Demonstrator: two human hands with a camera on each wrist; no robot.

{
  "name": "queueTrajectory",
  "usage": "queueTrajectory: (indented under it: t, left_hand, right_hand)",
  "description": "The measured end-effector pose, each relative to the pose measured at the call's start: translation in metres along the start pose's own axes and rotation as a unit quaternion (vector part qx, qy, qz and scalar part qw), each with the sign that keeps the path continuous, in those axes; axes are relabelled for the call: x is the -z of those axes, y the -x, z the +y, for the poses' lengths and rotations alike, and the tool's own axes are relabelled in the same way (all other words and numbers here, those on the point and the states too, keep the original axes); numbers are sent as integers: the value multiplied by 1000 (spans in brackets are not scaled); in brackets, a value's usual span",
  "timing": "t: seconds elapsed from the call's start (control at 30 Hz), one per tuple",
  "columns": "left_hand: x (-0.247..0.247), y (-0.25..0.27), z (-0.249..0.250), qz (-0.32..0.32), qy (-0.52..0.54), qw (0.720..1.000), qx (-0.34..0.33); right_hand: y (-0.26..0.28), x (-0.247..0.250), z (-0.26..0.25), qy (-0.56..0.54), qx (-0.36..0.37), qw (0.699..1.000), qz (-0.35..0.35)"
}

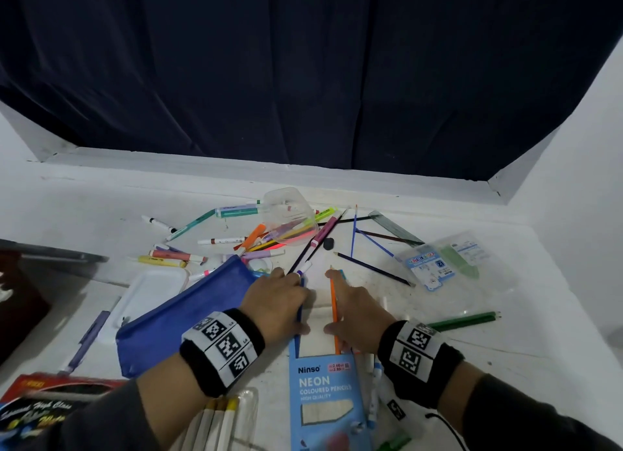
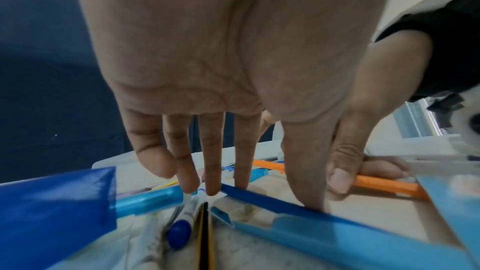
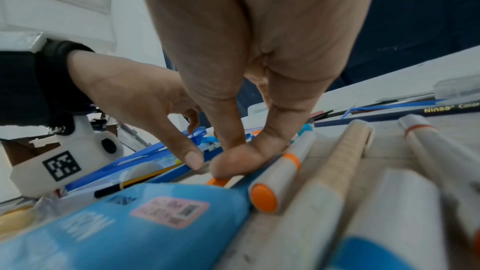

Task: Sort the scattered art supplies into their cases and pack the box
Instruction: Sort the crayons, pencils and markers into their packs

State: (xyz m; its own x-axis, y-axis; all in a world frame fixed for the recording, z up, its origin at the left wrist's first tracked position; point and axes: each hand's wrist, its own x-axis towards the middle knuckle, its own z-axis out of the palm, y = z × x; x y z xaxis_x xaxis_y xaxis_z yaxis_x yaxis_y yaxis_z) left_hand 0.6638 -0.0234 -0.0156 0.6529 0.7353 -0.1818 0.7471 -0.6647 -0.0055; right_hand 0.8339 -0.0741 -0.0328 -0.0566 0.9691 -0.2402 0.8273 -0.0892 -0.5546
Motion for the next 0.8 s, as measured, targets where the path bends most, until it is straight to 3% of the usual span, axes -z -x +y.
queueTrajectory:
  t: [0.23,0.43,0.57,0.67,0.8]
  left_hand:
    - [-9,34,-7,-29,-61,996,-56]
    - [-17,62,-7,-76,-26,984,-161]
    - [-25,71,-11,-44,9,988,-146]
    - [-25,72,-12,-2,-26,990,-140]
    - [-22,72,-4,-58,-30,992,-108]
  right_hand:
    - [4,1,0,-3,-8,1000,6]
    - [6,-5,-4,-3,-10,1000,24]
    - [8,-8,-12,61,2,998,19]
    - [11,-4,-16,87,33,996,-1]
    - [24,0,-20,120,96,986,-64]
